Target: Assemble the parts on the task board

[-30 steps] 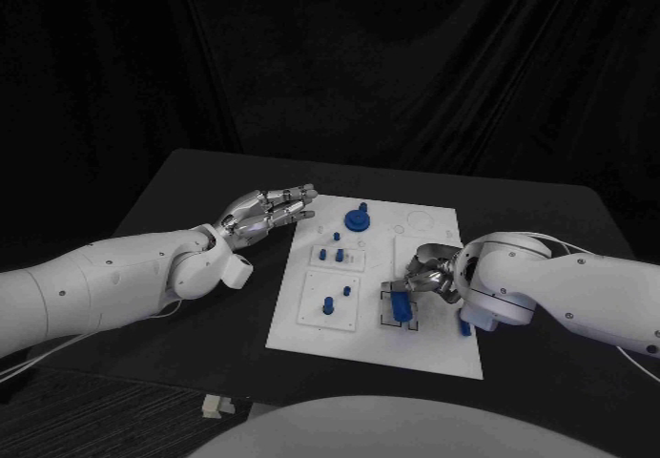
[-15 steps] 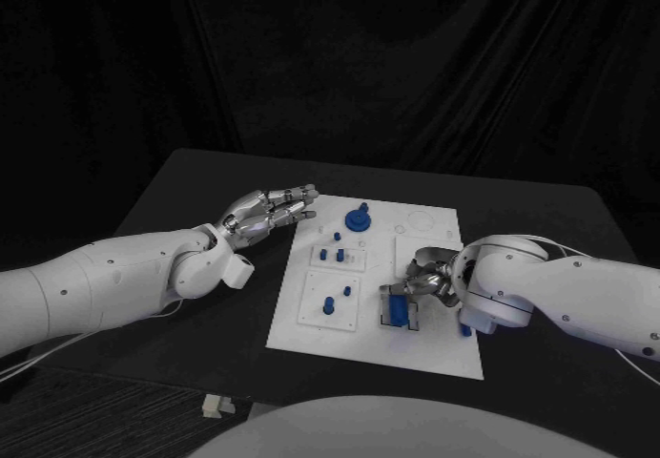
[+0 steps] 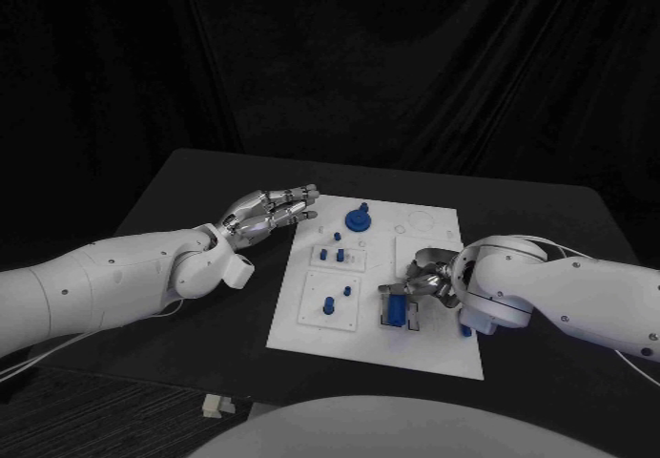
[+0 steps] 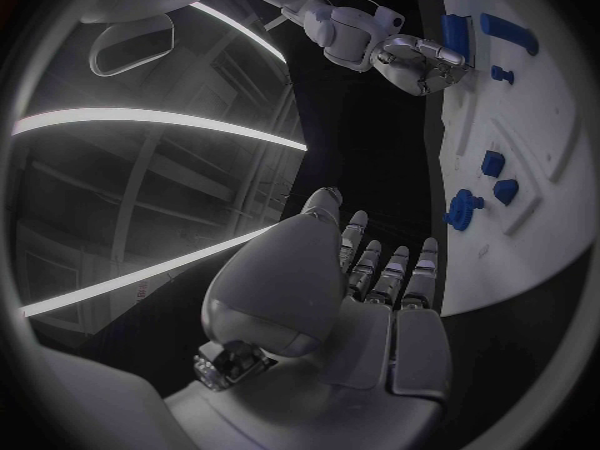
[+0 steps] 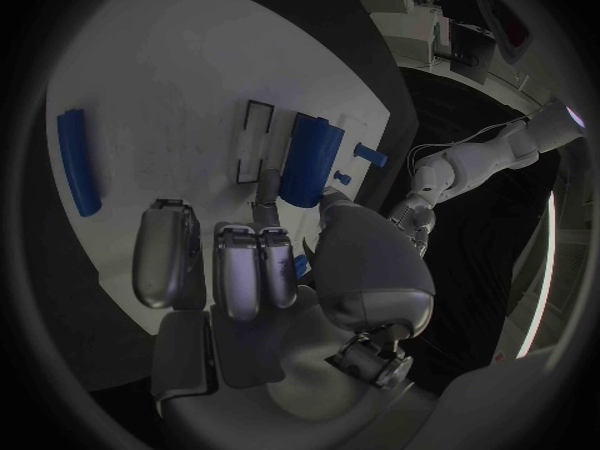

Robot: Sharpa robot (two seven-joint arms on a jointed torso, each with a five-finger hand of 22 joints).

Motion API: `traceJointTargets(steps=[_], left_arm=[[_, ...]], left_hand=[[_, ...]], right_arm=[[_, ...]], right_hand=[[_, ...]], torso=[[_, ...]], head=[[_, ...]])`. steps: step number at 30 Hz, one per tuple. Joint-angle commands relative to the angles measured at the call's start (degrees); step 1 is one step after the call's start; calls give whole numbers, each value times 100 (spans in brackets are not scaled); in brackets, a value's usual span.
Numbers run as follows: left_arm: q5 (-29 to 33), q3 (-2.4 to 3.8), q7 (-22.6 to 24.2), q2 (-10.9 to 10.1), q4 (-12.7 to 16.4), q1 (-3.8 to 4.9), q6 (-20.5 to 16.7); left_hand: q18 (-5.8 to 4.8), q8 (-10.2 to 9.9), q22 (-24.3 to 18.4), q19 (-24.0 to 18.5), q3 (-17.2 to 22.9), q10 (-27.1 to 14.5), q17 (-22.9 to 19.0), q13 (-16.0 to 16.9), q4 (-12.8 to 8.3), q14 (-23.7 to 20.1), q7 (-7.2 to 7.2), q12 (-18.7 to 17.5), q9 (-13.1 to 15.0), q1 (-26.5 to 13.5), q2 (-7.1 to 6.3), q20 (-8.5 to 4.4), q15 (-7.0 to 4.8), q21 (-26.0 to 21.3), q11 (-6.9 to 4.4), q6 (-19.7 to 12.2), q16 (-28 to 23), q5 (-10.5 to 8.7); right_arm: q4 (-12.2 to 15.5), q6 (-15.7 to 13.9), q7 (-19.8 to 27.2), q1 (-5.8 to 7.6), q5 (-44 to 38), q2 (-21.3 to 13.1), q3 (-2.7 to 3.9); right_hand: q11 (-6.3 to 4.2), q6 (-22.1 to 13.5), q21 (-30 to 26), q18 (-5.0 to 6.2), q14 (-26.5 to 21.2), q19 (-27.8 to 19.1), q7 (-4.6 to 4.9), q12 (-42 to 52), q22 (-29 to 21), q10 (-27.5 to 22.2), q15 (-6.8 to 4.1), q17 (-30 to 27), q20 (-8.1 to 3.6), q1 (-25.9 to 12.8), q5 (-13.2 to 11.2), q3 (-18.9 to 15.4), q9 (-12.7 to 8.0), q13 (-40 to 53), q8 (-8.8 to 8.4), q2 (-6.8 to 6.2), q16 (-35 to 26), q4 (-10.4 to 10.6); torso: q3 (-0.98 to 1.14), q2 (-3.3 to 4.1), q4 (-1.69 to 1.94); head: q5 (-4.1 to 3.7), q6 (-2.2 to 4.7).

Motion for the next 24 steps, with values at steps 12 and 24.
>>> traceJointTargets(steps=[12, 24], left_arm=[[38, 6, 155, 22, -5, -10, 134], [38, 6, 116, 25, -13, -11, 166]], left_hand=[[-91, 28, -9, 58, 46, 1, 12, 10, -3, 12, 36, 38, 3, 25, -42, 3, 74, 17, 46, 33, 40, 19], [-96, 32, -11, 61, 52, 8, 12, 12, -1, 17, 42, 45, 4, 20, -46, 3, 87, 17, 56, 46, 45, 19]], right_arm=[[14, 125, -82, -29, -113, 9, -8], [37, 28, -42, -29, -130, -49, -8]], right_hand=[[73, -62, -39, 85, 605, 0, 45, 14, 1028, 599, 47, 1510, 21, -466, -1060, -454, 18, 1508, -86, -68, 15, 27], [89, -142, -52, 84, 605, 1, 67, 14, 1031, 599, 57, 1510, 27, -1010, -1192, -610, 18, 1508, -150, -423, 15, 65]], torso=[[0, -2, 2], [0, -3, 1]], head=[[5, -1], [9, -1]])
